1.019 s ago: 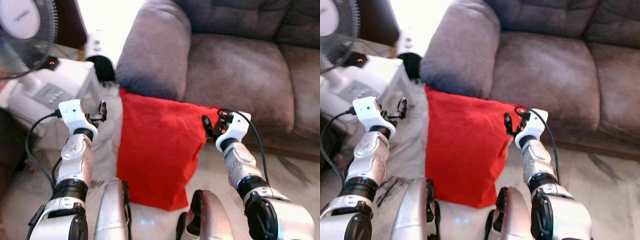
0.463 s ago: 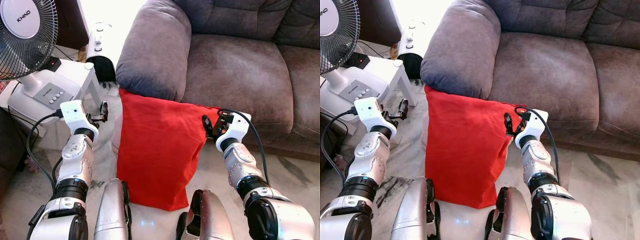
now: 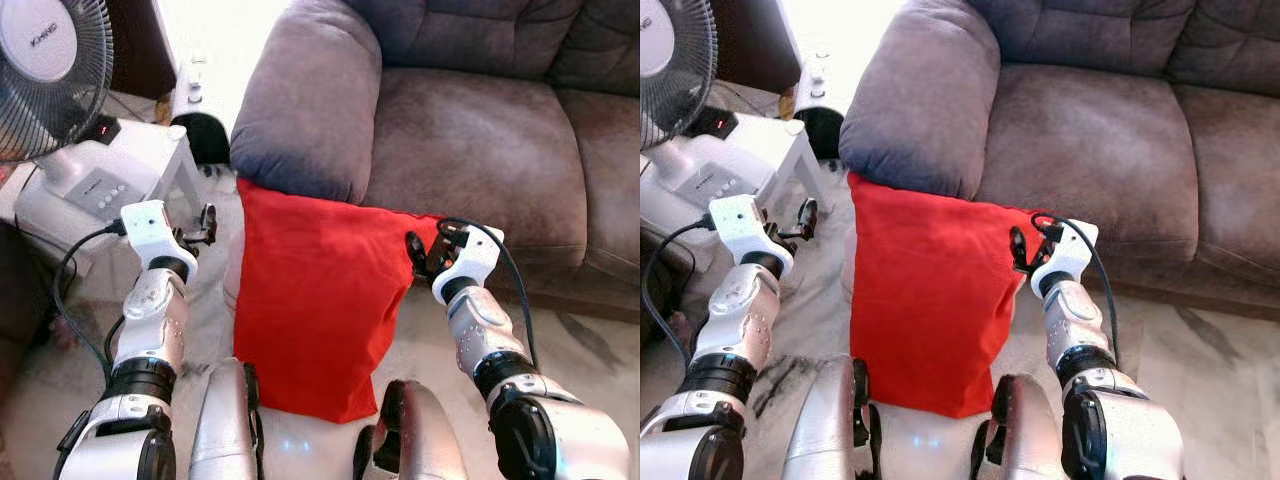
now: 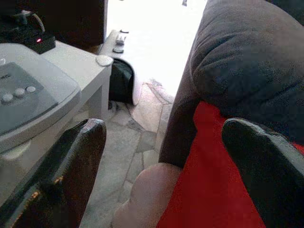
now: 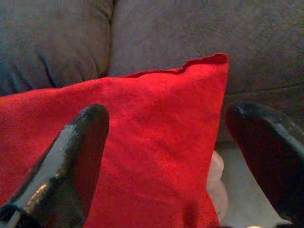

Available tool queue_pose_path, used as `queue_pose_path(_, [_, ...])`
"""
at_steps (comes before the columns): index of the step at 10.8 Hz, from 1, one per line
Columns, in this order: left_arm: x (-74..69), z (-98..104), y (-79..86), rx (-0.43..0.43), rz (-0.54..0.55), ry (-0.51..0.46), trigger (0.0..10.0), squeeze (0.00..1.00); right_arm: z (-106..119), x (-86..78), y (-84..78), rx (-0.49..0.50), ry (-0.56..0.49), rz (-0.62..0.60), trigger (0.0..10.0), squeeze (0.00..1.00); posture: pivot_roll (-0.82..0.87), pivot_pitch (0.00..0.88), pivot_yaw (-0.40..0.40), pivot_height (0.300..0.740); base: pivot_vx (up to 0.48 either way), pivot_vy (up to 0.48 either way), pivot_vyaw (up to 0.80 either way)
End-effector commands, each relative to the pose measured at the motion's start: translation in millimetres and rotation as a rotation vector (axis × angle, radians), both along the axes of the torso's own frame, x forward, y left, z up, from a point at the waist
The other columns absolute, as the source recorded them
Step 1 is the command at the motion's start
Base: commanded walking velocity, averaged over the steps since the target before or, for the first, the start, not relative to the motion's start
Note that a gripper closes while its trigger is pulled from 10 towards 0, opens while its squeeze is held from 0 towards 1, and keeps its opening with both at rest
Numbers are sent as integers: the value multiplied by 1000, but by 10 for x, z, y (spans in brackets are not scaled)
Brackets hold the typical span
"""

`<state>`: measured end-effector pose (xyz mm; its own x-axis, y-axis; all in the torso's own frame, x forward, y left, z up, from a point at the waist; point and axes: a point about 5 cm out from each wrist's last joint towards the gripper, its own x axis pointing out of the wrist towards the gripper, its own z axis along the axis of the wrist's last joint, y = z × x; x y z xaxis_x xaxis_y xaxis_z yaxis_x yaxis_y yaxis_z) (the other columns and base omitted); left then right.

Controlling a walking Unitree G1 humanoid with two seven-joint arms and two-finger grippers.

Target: Move the pillow to the sofa from floor

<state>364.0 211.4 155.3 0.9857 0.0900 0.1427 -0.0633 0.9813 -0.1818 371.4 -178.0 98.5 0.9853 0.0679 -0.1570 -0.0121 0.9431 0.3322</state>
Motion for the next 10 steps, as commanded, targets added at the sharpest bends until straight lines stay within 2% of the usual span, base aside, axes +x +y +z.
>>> queue_pose_path(1, [-9,-82,-29,-1,-15,34,10000,0,-67,-44,-63,-4,20,-24,10000,0,153,269,-43,594,247,0,0])
queue_pose_path(4, [-13,-204,-118,-9,-83,81,10000,0,-88,-65,-94,-27,17,-33,10000,0,147,277,-42,594,250,0,0])
queue_pose_path(8, [-37,-239,-109,-10,-76,87,10000,0,-141,-96,-95,-27,34,-36,10000,0,146,288,-44,594,251,0,0])
queue_pose_path(10, [-45,-235,-91,0,-64,82,10000,0,-158,-100,-68,-17,43,-34,10000,0,147,293,-45,594,0,0,0])
